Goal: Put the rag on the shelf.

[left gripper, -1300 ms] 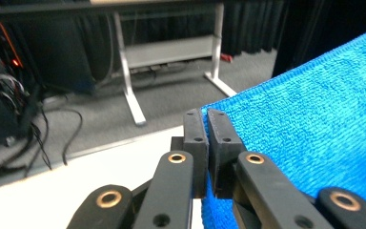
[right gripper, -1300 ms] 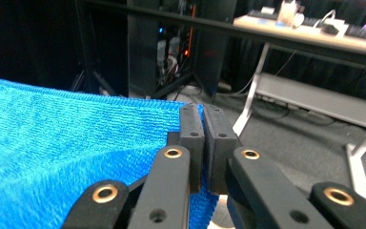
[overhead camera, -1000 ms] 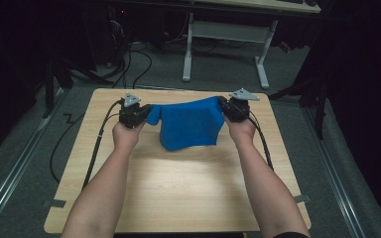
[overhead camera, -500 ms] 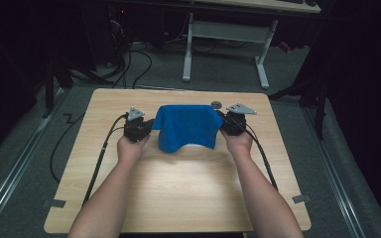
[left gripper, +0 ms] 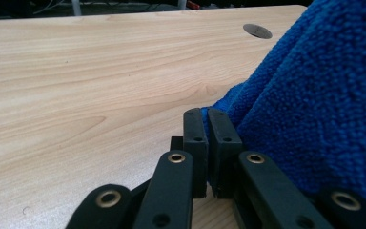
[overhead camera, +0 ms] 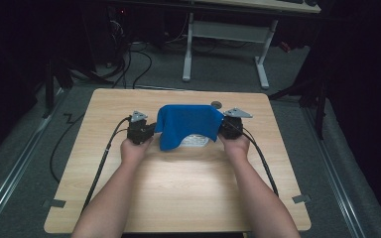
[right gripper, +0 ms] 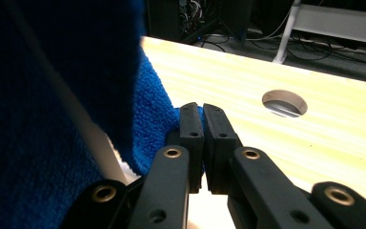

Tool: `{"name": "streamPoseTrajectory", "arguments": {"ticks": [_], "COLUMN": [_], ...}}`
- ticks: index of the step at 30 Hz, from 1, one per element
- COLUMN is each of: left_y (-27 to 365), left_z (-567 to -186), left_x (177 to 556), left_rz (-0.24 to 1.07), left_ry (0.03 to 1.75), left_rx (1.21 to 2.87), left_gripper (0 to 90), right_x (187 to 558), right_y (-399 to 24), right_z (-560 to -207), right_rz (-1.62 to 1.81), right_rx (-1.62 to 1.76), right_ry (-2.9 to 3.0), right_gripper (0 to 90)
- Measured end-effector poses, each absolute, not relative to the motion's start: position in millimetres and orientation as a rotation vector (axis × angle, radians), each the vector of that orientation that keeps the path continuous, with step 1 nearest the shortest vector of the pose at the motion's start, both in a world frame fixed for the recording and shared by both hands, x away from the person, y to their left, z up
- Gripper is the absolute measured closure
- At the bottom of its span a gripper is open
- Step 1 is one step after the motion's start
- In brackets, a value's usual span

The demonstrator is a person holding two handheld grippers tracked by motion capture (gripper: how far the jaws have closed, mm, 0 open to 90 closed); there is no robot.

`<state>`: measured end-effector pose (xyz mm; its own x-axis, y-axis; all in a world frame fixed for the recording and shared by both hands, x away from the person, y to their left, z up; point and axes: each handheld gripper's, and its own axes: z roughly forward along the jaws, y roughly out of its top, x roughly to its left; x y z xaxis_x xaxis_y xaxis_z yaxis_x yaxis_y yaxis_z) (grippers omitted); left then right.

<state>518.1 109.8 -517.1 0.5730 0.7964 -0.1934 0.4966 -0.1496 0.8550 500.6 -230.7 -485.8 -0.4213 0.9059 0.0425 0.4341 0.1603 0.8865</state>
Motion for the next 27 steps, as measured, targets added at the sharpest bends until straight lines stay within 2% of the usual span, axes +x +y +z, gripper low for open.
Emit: {"name": "streamPoseTrajectory", "arguments": {"ticks": [5,8,12,27], "left_y": [110,113,122,144], "left_z": [-518,-516,-510,-485], "left_x": [519,519,517,509], "left_rz": [0.366,0.385,0.424,0.523], "left_ry": [1.076,1.106,1.136,1.142], "left_rx": [1.806,1.791,1.759,1.734], "left_gripper": [84.5,70.6,62.1,56.6], "right_x": [500,499,500,499], "right_y": [-229,-230,-236,-258], "right_z": [-489,-487,-481,-461], "right_rz": [1.212,1.211,1.203,1.194], "right_rx": [1.272,1.280,1.294,1.304], "right_ry": [1.931,1.929,1.910,1.829], "right_gripper": [87.2,76.7,70.5,58.5]}}
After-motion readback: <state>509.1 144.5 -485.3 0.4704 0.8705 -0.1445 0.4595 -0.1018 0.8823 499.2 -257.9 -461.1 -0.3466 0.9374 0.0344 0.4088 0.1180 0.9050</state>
